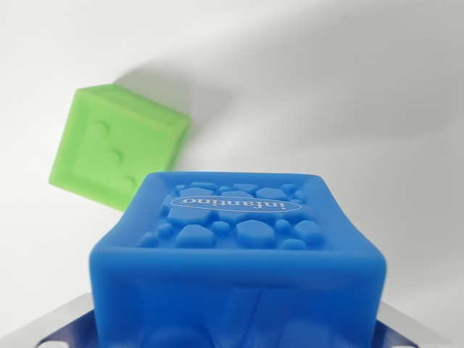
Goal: Stack cube
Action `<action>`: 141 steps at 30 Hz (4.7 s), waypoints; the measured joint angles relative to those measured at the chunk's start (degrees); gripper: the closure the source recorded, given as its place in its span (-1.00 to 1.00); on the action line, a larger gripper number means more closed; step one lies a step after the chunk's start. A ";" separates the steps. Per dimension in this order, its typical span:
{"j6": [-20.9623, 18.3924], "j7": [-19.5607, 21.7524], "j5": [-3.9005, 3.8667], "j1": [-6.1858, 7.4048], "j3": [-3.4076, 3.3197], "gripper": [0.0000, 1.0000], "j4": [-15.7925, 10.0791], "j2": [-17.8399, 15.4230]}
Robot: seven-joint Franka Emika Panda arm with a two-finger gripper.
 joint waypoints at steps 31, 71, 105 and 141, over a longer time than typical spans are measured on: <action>-1.19 14.37 0.21 3.21 0.08 1.00 3.03 1.87; 1.97 25.79 1.63 5.65 0.51 1.00 6.01 8.54; 6.17 25.29 2.39 4.88 1.47 -1.00 6.61 13.28; 5.27 25.36 2.33 5.00 1.32 -1.00 6.49 12.03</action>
